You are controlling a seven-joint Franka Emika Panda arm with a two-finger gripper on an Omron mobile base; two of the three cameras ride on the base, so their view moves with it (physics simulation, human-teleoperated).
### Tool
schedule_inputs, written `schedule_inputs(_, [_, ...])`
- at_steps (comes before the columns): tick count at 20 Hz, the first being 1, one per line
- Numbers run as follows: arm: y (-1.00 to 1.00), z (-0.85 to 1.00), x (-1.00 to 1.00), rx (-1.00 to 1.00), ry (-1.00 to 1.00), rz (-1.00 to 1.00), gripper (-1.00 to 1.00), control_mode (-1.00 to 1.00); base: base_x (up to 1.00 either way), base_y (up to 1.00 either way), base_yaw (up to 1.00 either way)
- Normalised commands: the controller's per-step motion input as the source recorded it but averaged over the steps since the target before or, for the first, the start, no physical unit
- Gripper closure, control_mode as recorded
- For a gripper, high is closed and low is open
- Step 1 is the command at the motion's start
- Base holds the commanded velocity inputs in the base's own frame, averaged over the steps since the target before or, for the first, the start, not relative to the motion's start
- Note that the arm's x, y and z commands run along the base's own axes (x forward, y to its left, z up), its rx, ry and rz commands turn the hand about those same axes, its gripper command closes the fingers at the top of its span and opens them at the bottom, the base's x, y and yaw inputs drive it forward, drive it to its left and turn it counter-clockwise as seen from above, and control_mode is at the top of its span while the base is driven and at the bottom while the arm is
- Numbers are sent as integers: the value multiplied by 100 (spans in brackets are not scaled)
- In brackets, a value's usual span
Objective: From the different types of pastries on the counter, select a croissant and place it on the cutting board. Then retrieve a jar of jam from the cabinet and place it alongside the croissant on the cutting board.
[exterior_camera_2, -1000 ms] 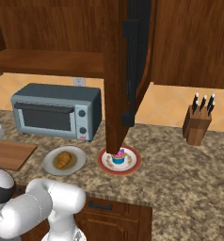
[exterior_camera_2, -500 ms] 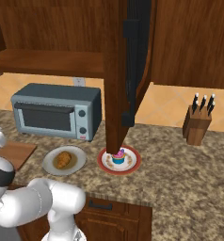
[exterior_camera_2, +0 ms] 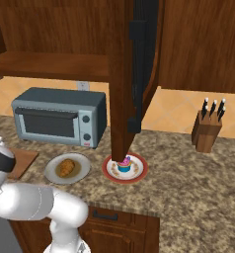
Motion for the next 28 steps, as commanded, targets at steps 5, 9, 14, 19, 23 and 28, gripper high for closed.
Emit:
schedule_inputs(5, [30, -33, 5, -1, -1, 0, 100, -100, 0, 0, 0])
schedule_inputs(9, [8, -25, 46, -1, -13, 0, 100, -100, 0, 0, 0])
schedule_inputs(14, [10, -23, -8, 1, 0, 0, 100, -100, 0, 0, 0])
schedule_inputs(19, [3, -70, 13, -13, -23, 5, 100, -100, 0, 0, 0])
schedule_inputs(23, [14, -7, -1, 4, 0, 0, 100, -100, 0, 0, 0])
schedule_inputs(28, [-4, -21, 0, 5, -3, 1, 100, -100, 0, 0, 0])
